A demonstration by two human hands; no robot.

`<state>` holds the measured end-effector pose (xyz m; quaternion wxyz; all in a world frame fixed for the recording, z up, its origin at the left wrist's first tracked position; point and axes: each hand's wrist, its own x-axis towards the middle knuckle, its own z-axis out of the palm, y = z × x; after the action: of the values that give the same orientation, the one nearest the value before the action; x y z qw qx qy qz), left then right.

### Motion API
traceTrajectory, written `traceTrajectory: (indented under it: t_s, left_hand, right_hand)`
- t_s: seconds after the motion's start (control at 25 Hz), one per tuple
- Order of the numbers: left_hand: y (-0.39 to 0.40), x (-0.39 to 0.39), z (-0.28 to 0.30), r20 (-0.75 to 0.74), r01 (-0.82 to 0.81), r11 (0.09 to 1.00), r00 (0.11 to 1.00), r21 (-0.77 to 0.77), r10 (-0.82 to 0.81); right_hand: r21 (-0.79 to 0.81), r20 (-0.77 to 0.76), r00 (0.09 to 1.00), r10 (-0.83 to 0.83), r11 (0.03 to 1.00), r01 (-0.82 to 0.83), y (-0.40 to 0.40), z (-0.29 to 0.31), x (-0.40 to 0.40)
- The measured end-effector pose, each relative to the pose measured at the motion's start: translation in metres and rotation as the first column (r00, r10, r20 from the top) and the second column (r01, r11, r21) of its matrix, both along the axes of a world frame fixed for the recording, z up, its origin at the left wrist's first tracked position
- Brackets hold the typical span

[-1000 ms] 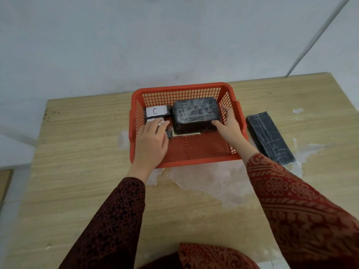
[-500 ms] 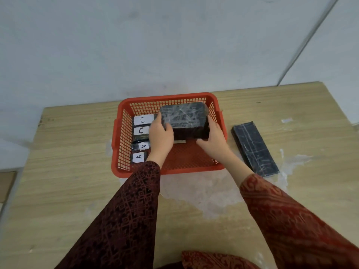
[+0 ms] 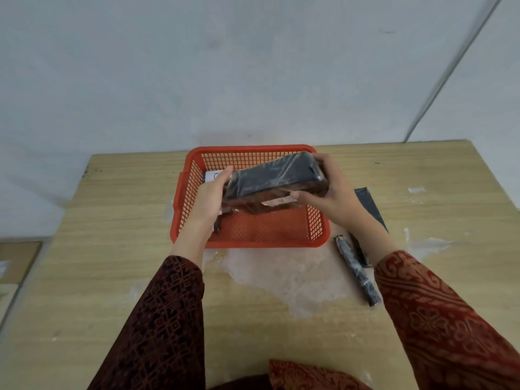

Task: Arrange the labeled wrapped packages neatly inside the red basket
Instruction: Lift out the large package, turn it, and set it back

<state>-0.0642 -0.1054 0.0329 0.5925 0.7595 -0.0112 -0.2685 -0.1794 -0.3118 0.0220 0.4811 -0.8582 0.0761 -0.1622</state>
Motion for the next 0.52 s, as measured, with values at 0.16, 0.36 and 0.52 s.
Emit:
traceTrajectory:
  t_s: [0.16,0.36,0.52]
  left_hand:
    - [-0.002,-0.014,0.000,0.030,0.050,0.966,0.999,-0.253,-0.043]
    - [-0.025,-0.010,0.001,0.037,0.075,0.914,0.997,-0.400,-0.066]
    - [-0.043,-0.018,-0.002,-0.157,-0.143,0.826,0.985,-0.545,0.067]
  right_hand:
    - [0.329,-0.037,0.980,-0.194,0.924,0.196,0.003,-0.001,-0.001]
    - [0.560,-0.115,0.926,-0.361,0.746,0.360,0.009,0.006,0.004]
    - [0.625,-0.195,0.883,-0.426,0.640,0.447,0.022,0.009,0.007]
